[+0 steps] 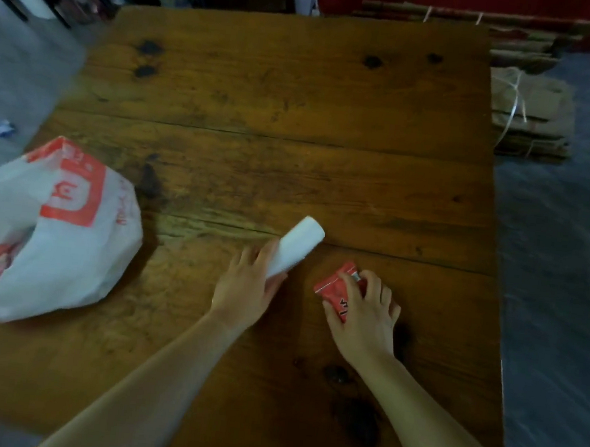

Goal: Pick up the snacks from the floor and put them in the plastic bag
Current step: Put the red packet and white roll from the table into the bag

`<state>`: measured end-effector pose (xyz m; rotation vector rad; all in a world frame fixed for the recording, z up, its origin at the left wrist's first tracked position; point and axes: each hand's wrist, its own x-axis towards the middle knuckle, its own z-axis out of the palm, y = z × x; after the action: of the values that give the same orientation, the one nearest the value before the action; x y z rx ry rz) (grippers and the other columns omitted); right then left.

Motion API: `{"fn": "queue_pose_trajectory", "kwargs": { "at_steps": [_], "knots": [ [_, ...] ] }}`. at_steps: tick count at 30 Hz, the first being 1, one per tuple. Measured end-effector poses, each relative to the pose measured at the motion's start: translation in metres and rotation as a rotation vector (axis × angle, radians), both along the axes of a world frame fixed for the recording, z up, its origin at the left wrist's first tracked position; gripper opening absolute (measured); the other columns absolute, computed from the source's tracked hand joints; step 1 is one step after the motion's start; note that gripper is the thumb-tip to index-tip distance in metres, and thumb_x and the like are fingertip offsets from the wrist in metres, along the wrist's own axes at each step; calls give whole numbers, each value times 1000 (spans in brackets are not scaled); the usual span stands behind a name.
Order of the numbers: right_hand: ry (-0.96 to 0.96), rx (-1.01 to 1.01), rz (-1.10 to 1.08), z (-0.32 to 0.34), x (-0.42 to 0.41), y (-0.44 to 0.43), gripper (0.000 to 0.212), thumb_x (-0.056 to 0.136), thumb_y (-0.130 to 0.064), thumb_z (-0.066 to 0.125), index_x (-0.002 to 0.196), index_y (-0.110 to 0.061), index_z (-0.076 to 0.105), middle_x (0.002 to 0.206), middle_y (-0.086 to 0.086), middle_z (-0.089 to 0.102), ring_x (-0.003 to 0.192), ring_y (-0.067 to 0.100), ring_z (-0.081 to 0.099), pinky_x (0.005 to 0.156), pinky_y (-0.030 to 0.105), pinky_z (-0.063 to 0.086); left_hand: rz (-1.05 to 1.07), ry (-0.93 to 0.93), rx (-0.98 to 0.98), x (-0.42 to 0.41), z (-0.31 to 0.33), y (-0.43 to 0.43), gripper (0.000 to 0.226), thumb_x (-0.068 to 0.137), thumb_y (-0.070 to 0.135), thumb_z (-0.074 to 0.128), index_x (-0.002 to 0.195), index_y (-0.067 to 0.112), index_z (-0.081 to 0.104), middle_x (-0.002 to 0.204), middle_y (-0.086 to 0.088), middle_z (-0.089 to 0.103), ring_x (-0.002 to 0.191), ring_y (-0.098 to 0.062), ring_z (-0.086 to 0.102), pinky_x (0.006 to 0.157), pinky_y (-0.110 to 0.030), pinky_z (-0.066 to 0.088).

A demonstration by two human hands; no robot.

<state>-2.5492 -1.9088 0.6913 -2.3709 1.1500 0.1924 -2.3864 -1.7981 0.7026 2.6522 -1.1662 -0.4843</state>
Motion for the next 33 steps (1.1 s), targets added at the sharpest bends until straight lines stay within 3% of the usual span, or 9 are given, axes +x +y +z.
{"fn": "queue_pose_trajectory", "kwargs": {
  "at_steps": [12, 20, 29, 33],
  "knots": [
    [-77, 168, 273, 31, -8, 123, 57, 81, -59, 50, 132, -39, 34, 138, -8, 29, 126, 14, 28, 105, 37, 30, 367, 175, -134, -40, 34, 183, 57, 89, 45, 48, 140, 33, 27, 128, -1, 49, 110, -14, 51, 84, -28, 45],
    [-217, 146, 513, 63, 70, 262, 54, 80, -54, 55, 128, -37, 42, 133, -6, 36, 125, 15, 31, 104, 35, 31, 603, 73, -216, -33, 55, 350, 56, 86, 52, 51, 137, 36, 34, 118, 2, 52, 103, -16, 53, 76, -29, 43],
    [-293, 247, 740, 81, 138, 443, 57, 78, -51, 62, 128, -31, 43, 131, -2, 41, 118, 15, 37, 101, 36, 39, 917, 21, -273, -25, 63, 537, 55, 86, 51, 53, 136, 35, 36, 120, -2, 53, 101, -19, 54, 80, -36, 49],
    [-262, 262, 819, 75, 152, 479, 57, 77, -51, 63, 127, -30, 44, 132, -2, 42, 119, 15, 39, 99, 32, 38, 985, 34, -294, -17, 55, 574, 58, 85, 53, 53, 137, 36, 33, 118, -1, 52, 95, -12, 52, 76, -28, 47]
  ]
}}
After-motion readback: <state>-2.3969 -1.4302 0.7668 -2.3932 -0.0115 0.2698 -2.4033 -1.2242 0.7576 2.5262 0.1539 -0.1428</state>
